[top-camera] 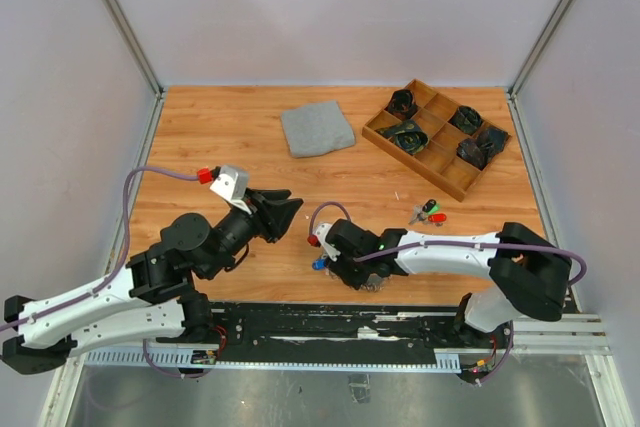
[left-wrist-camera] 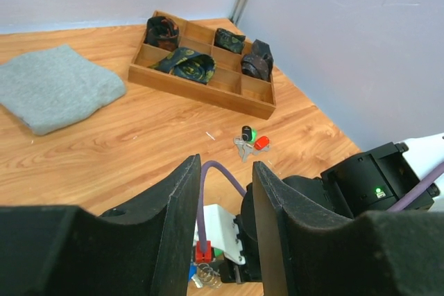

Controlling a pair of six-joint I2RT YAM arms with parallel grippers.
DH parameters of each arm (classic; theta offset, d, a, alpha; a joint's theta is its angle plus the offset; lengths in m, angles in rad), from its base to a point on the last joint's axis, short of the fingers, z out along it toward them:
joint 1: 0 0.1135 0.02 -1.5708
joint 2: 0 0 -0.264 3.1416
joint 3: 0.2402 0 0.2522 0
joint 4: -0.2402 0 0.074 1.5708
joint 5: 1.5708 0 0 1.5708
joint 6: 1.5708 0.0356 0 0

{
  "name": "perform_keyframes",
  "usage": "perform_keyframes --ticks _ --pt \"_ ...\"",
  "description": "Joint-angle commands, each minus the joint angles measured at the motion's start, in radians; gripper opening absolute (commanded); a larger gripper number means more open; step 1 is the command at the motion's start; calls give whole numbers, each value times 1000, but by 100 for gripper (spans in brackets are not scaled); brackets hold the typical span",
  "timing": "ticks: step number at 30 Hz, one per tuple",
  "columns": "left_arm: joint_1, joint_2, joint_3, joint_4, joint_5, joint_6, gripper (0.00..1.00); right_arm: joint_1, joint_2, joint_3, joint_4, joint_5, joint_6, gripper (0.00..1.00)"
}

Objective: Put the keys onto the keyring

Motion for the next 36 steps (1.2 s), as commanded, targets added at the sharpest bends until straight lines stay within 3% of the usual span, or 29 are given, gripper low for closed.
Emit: perform_keyframes --ticks 1,10,23,36 --pt "8 -29 -4 -20 -40 -14 41 13 3 -34 -25 7 3 29" --pt "8 -31 -47 -15 -14 -62 42 -8 -125 -58 0 -42 -7 23" --pt "8 -28 -50 24 19 -46 42 -103 -436 -159 101 -200 -34 16" --pt "7 -34 -14 157 298 143 42 -135 -708 -1 47 -308 -41 13"
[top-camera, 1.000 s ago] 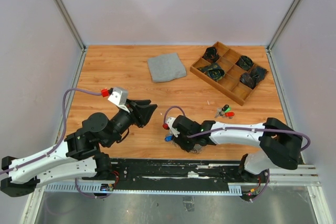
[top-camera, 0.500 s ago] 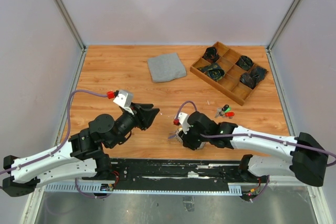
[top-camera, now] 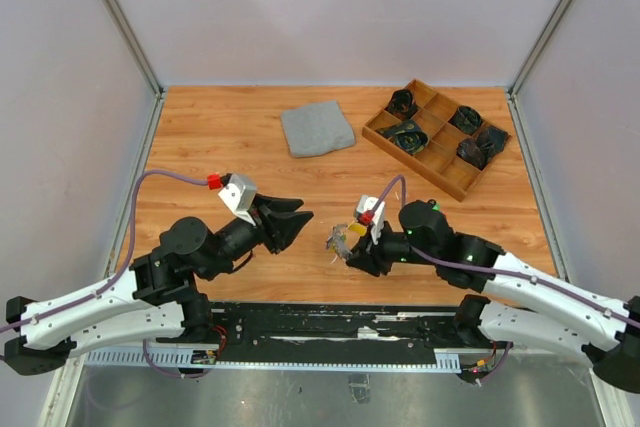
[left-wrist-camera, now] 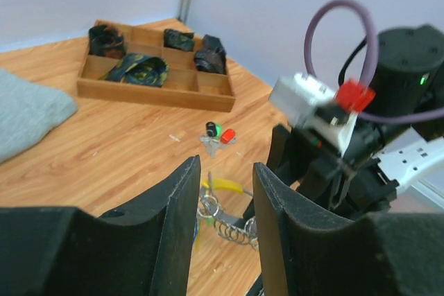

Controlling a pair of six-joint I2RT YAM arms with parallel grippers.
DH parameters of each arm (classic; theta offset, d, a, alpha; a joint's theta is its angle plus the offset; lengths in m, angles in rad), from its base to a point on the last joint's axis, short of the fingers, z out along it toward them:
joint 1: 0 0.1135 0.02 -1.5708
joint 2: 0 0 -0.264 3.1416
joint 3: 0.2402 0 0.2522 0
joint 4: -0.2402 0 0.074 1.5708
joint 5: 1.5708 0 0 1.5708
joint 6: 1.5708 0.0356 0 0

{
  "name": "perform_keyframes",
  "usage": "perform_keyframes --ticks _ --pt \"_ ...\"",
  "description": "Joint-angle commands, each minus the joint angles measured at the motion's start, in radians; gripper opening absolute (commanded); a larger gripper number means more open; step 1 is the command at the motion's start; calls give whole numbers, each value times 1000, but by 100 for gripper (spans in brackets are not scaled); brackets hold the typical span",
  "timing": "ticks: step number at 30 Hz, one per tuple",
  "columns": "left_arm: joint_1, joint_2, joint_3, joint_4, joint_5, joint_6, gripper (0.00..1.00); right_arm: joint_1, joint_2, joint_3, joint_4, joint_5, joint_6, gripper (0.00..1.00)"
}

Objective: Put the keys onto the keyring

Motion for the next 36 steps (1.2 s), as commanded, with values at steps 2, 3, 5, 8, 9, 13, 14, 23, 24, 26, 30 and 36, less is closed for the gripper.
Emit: perform_keyframes --ticks 2,3,5,8,9,13,14,23,24,26,30,36 --pt "8 -2 68 103 181 151 42 -29 -109 151 -15 -53 -11 12" --pt "8 0 85 111 197 176 42 -33 -122 174 -16 -52 -5 12" --pt "8 8 107 127 224 240 42 -39 -141 218 -20 -48 10 11" --pt "8 29 141 134 234 317 42 -44 -157 282 -23 -49 33 10" --pt "8 37 151 132 230 341 44 -45 -160 300 -24 -46 42 9" --pt "7 51 172 148 204 417 47 -45 -178 367 -10 -32 91 7" --pt "8 49 172 159 199 434 48 -45 -180 380 -2 -33 105 7" --pt "-12 83 211 230 180 549 50 -46 -181 465 22 -37 179 7" --pt "-28 93 215 239 163 568 51 -46 -181 470 20 -36 180 7" --pt "-84 119 230 250 112 633 56 -46 -182 483 9 -34 183 7" --pt "-278 183 232 350 -60 842 58 -46 -177 521 -19 -36 182 6" --pt "-379 224 201 501 -147 1009 56 -46 -175 549 -50 -33 170 6"
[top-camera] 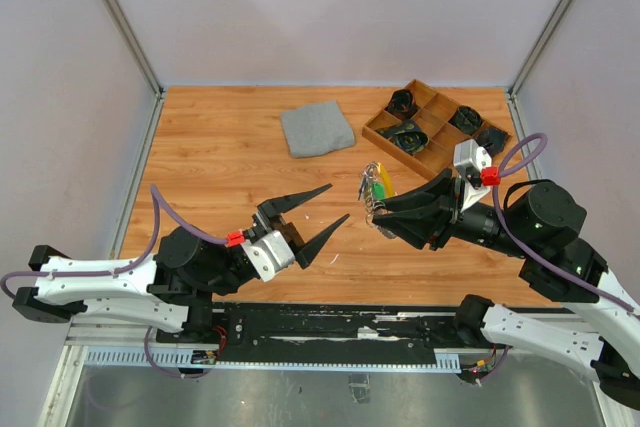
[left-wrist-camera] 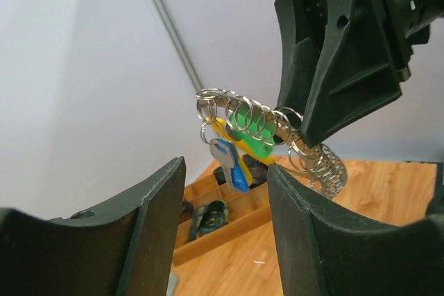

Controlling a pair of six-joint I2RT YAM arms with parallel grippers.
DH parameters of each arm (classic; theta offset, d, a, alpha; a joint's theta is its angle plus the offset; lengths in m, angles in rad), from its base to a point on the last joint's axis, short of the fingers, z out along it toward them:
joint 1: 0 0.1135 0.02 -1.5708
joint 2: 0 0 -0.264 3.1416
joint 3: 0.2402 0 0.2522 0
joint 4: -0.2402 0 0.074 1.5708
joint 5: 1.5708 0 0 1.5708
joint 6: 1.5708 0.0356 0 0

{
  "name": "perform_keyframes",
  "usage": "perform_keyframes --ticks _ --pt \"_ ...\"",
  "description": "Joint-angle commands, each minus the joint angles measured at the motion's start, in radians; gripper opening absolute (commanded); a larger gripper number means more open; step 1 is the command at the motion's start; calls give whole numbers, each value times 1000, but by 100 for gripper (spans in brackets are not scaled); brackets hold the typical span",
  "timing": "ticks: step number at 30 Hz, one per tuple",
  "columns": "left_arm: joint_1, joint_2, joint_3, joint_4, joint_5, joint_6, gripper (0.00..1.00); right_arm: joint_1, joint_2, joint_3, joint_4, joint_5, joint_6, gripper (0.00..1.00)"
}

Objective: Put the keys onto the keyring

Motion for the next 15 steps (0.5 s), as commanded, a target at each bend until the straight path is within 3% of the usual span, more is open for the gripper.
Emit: perform_keyframes --ticks 1,15 --pt "-40 6 -12 163 -107 175 56 -14 -11 41 4 -2 1 6" --pt "-73 98 22 230 -93 246 43 -13 -10 49 -9 -10 -10 6"
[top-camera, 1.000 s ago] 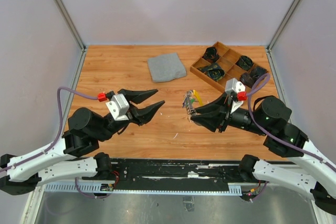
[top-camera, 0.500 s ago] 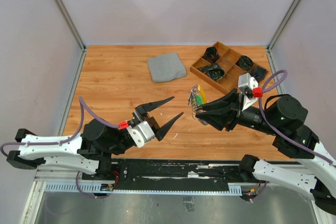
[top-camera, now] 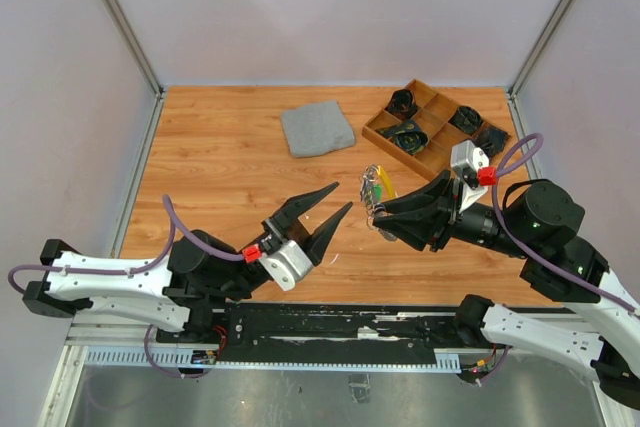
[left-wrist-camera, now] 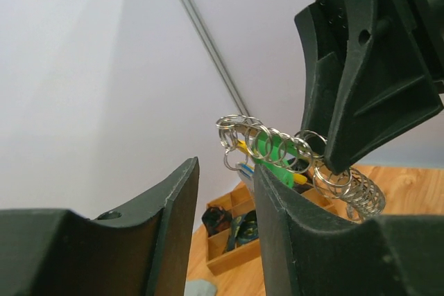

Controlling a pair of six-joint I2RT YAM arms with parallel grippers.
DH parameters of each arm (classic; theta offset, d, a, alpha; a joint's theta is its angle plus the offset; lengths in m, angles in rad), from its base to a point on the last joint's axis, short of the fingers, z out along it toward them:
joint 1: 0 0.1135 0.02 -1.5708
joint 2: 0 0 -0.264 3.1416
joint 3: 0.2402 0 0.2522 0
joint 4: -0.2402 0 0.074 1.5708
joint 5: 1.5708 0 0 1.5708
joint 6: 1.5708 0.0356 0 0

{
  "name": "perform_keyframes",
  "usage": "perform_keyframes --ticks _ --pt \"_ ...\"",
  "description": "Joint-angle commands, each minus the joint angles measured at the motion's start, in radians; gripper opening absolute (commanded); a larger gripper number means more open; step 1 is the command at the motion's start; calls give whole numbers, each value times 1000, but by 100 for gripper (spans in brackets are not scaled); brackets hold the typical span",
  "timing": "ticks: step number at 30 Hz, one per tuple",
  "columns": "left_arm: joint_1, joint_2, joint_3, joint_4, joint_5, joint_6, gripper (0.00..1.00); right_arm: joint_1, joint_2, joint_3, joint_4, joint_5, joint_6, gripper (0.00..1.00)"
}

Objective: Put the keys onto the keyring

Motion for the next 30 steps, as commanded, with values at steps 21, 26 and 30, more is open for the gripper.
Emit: perform_keyframes --ticks 21,26,30 --pt "-16 63 40 107 -1 43 38 -14 -12 15 53 -27 7 6" --pt "-16 77 47 107 8 36 37 -14 -14 13 56 -27 12 6" --pt "-17 87 49 114 8 39 37 -14 -14 11 58 -29 13 6"
